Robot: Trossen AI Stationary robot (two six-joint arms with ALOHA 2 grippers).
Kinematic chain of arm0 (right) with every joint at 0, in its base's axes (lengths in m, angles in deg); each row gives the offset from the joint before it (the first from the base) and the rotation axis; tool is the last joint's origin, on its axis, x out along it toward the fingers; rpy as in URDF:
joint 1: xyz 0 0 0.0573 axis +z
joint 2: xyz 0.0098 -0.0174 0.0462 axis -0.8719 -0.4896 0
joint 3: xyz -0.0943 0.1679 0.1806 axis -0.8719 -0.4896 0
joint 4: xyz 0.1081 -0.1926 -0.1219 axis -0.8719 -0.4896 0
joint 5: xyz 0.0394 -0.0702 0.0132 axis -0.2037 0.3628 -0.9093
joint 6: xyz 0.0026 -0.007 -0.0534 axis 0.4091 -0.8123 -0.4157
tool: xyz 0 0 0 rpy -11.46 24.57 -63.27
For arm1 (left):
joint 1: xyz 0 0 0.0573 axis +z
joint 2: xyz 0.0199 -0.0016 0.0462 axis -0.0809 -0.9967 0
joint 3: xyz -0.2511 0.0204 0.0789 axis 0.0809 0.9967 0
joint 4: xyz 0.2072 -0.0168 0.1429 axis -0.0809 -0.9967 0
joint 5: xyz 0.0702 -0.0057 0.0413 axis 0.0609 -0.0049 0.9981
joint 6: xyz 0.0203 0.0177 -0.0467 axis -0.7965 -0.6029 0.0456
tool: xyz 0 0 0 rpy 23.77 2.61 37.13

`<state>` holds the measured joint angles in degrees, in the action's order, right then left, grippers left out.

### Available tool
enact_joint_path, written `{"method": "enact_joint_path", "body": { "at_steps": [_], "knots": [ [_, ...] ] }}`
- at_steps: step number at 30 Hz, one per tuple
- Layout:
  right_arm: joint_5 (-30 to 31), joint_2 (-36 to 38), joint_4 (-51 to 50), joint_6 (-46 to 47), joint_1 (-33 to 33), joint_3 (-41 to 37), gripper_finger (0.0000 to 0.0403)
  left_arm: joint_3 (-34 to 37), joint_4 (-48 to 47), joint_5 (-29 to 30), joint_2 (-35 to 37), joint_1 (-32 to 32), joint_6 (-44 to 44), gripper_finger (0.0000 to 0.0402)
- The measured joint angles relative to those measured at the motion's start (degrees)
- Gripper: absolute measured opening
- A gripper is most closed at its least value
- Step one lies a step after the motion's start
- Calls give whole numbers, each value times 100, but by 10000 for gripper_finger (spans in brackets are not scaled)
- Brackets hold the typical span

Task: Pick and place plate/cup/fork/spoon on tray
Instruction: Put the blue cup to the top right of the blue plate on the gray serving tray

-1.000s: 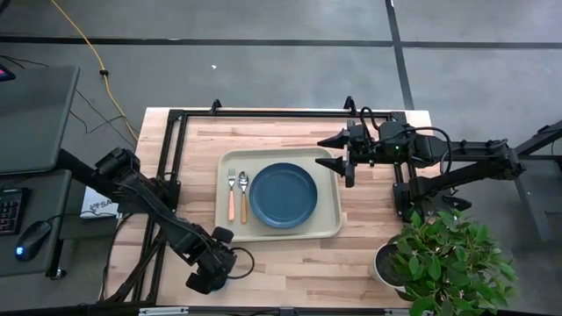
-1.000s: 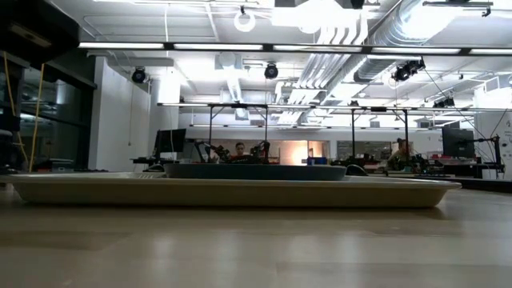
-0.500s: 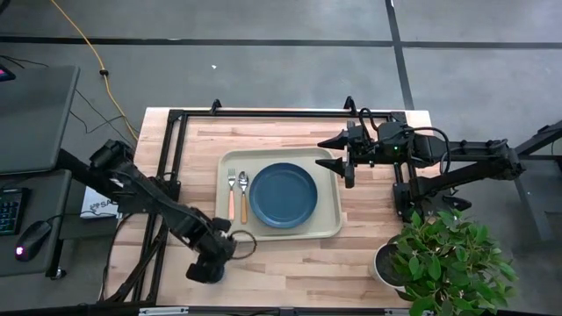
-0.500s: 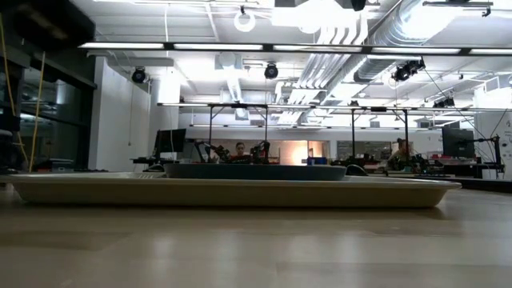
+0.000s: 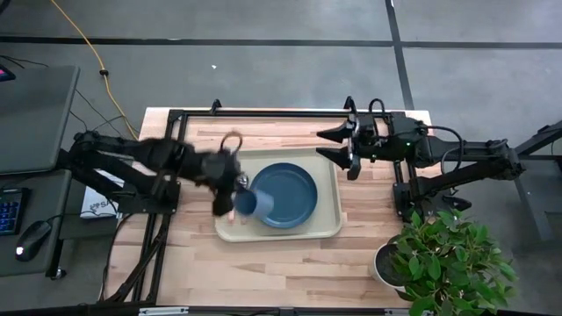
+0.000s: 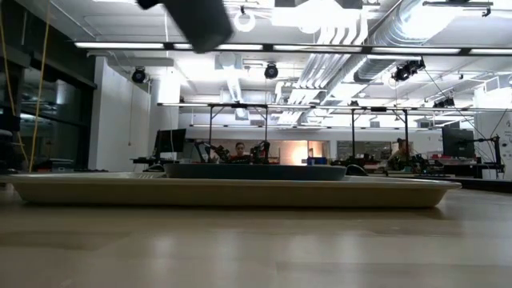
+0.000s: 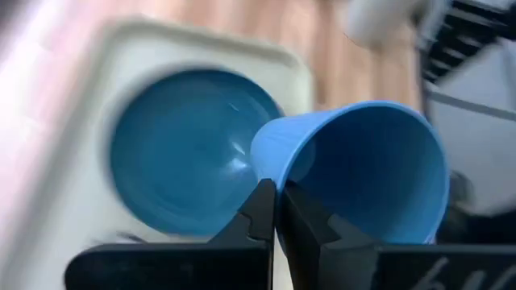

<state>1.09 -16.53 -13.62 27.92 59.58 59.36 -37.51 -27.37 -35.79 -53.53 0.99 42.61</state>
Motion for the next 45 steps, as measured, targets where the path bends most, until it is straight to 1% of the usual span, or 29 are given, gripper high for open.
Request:
{"method": "enact_joint_path", "body": {
  "at_steps": [6,9,11,17,21,23,25,27,33,37,40,45],
  "knots": [
    [2,0,860,-148,0,0,254,-779,158,394,-813,907,-1282,0],
    [7,0,1122,-151,0,0,254,-962,566,403,-1266,1276,-1707,0],
    [69,0,1195,-151,0,0,254,-995,1103,379,-1545,1482,-1858,0],
    [259,0,1255,115,0,0,254,-1000,2522,321,-2358,1923,-1897,0],
    [262,0,1257,197,0,0,254,-1000,2954,285,-2912,2119,-1631,0],
    [262,0,1257,217,0,0,254,-1000,3012,62,-3169,2230,-1318,0],
    [268,0,1257,313,0,0,254,-1118,2824,-228,-3429,2347,-965,0],
    [327,0,1257,315,0,0,254,-1449,2486,-404,-3686,2444,-795,0],
    [509,0,1254,308,0,0,254,-2791,1360,-406,-4468,2608,-970,0],
    [511,0,1222,355,0,0,254,-3469,590,-421,-5045,2622,-1085,0],
    [509,0,1162,494,0,0,254,-3687,445,-500,-5286,2624,-1128,0],
    [506,-1,1111,529,2,0,254,-3708,491,-639,-5445,2624,-1090,0]
  ]
}}
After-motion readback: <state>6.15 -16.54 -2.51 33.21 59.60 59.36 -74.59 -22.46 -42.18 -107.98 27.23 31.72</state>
